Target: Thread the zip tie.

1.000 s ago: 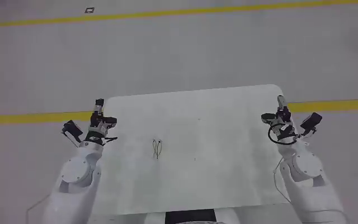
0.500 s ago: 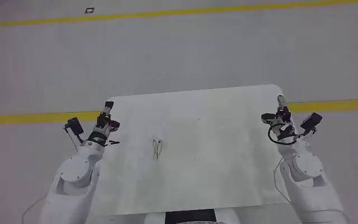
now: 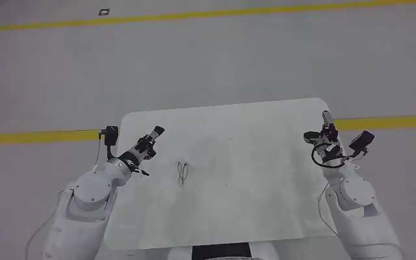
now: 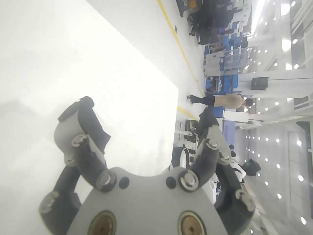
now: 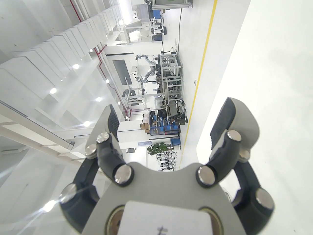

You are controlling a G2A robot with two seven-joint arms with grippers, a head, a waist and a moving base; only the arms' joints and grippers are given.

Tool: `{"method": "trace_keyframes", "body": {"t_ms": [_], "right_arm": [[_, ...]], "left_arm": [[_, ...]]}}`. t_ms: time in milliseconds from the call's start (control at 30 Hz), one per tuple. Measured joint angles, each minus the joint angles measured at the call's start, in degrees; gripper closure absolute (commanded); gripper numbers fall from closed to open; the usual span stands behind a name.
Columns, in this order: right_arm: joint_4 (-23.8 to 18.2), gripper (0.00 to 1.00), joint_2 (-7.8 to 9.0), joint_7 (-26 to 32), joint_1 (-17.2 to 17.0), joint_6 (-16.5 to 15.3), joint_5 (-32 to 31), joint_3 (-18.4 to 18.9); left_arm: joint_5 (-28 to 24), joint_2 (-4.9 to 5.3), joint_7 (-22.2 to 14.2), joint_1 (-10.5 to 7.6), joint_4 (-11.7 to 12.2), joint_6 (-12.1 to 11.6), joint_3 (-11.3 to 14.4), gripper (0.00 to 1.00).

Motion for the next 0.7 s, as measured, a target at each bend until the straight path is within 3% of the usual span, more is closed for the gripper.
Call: {"method": "trace_keyframes", "body": {"t_ms": [133,200,333,500,700], "right_arm": [[0.0,0.0,0.0,0.0,0.0,0.0,0.0,0.0],[0.0,0.0,0.0,0.0,0.0,0.0,0.0,0.0],[0.0,0.0,0.0,0.0,0.0,0.0,0.0,0.0],[0.0,0.0,0.0,0.0,0.0,0.0,0.0,0.0],[0.0,0.0,0.0,0.0,0.0,0.0,0.0,0.0]], "left_arm": [[0.03,0.01,-0.03,-0.03,-0.03,-0.01,0.03,0.0],[1.46,0.29,-1.52,-0.98,-1.01,-0.42,1.27,0.0],[7.66,0.86,-11.45,-4.44,-1.25,0.03,4.96,0.0],[13.34,1.26,-17.74,-5.56,0.54,0.01,7.0,0.0],[14.54,1.24,-17.83,-5.88,0.44,0.01,7.01,0.0]]}}
